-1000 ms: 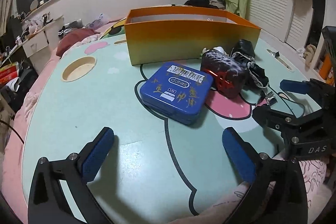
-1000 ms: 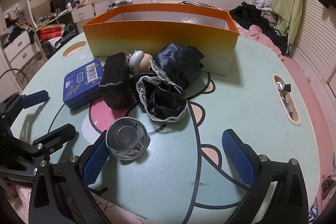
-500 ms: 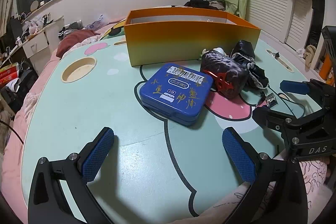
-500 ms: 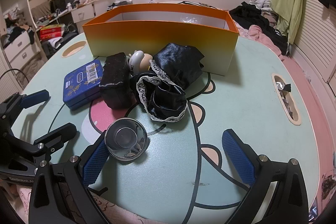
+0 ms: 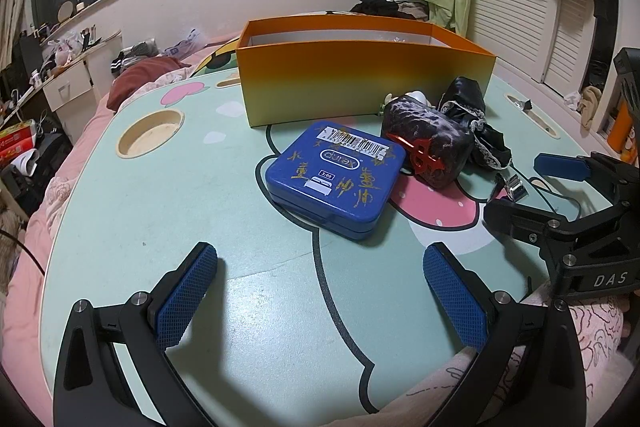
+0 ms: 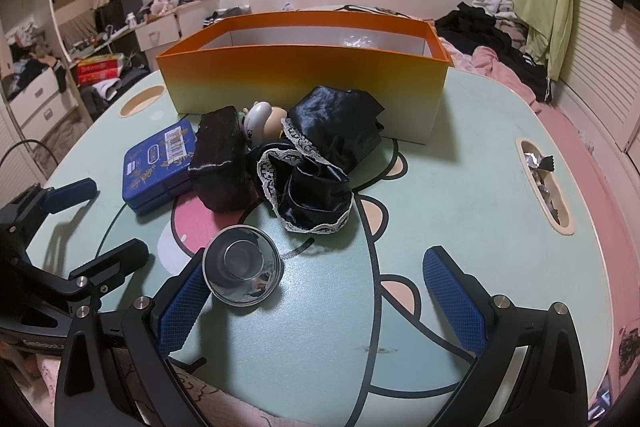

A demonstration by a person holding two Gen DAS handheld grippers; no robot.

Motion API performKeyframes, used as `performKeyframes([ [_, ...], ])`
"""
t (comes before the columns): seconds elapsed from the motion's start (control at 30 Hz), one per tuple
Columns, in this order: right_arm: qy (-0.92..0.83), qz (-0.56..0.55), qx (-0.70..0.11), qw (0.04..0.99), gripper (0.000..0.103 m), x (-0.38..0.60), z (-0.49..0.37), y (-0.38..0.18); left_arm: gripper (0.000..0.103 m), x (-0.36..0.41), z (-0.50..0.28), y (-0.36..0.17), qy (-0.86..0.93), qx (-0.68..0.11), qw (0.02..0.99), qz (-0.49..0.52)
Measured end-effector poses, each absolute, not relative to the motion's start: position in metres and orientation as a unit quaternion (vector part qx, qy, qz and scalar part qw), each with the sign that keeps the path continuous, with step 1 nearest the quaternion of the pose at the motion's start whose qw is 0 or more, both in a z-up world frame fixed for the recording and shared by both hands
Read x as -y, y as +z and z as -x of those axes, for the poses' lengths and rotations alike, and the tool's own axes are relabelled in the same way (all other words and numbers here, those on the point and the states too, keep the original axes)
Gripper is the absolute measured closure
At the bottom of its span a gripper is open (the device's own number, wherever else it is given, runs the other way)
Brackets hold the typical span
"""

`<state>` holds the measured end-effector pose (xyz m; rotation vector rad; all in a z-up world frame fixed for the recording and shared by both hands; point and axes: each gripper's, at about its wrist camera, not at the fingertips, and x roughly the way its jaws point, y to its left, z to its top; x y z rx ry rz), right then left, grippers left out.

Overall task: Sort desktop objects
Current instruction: 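Reach into the box and grasp the green toy car with right gripper, then place the green toy car on the table beside the lace cloth, open right gripper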

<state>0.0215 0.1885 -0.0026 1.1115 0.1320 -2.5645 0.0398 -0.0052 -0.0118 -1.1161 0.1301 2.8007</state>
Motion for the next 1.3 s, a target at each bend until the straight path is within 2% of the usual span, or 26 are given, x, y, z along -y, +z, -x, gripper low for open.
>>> performKeyframes([
  [0.07,-0.904,-0.389,-0.041,0.173,0.004,-0.19,-0.022,-0.002,0.0,0.005,-0.04,-0.012,0.926,-0.043,0.062,0.369],
  [0.2,-0.907,-0.364,0.01,0.213,0.028,-0.202,-0.029,0.003,0.0,0.005,-0.04,-0.011,0.926,-0.043,0.062,0.369],
  [0.3,-0.912,-0.333,0.042,0.235,0.041,-0.213,-0.035,0.013,0.001,0.005,-0.04,-0.011,0.927,-0.042,0.062,0.369],
  [0.47,-0.913,-0.289,0.072,0.279,0.043,-0.203,-0.031,0.063,0.0,0.004,-0.041,-0.01,0.927,-0.042,0.063,0.369],
  [0.53,-0.899,-0.316,0.1,0.285,0.043,-0.188,-0.001,0.089,0.001,0.004,-0.041,-0.01,0.926,-0.042,0.063,0.369],
  [0.63,-0.865,-0.383,0.14,0.293,0.049,-0.155,0.064,0.105,0.0,0.004,-0.041,-0.01,0.926,-0.042,0.063,0.369],
  [0.67,-0.854,-0.409,0.141,0.29,0.053,-0.141,0.086,0.104,0.0,0.004,-0.041,-0.01,0.927,-0.042,0.063,0.368],
  [0.77,-0.806,-0.494,0.174,0.275,0.053,-0.099,0.148,0.084,0.0,0.004,-0.041,-0.01,0.927,-0.042,0.063,0.368],
  [1.03,-0.76,-0.591,0.21,0.171,0.054,-0.054,0.21,0.031,0.0,0.003,-0.04,-0.009,0.928,-0.04,0.067,0.366],
  [1.1,-0.773,-0.584,0.189,0.16,0.064,-0.046,0.213,0.026,0.0,0.003,-0.039,-0.01,0.927,-0.037,0.069,0.367],
  [1.17,-0.796,-0.57,0.122,0.159,0.07,-0.032,0.205,0.029,0.0,0.004,-0.04,-0.009,0.927,-0.037,0.069,0.366],
  [1.23,-0.805,-0.561,0.092,0.168,0.07,-0.028,0.2,0.028,0.0,0.004,-0.039,-0.009,0.927,-0.037,0.07,0.366],
  [1.3,-0.802,-0.562,0.099,0.177,0.07,-0.036,0.201,0.026,0.0,0.004,-0.04,-0.008,0.928,-0.038,0.069,0.365],
])
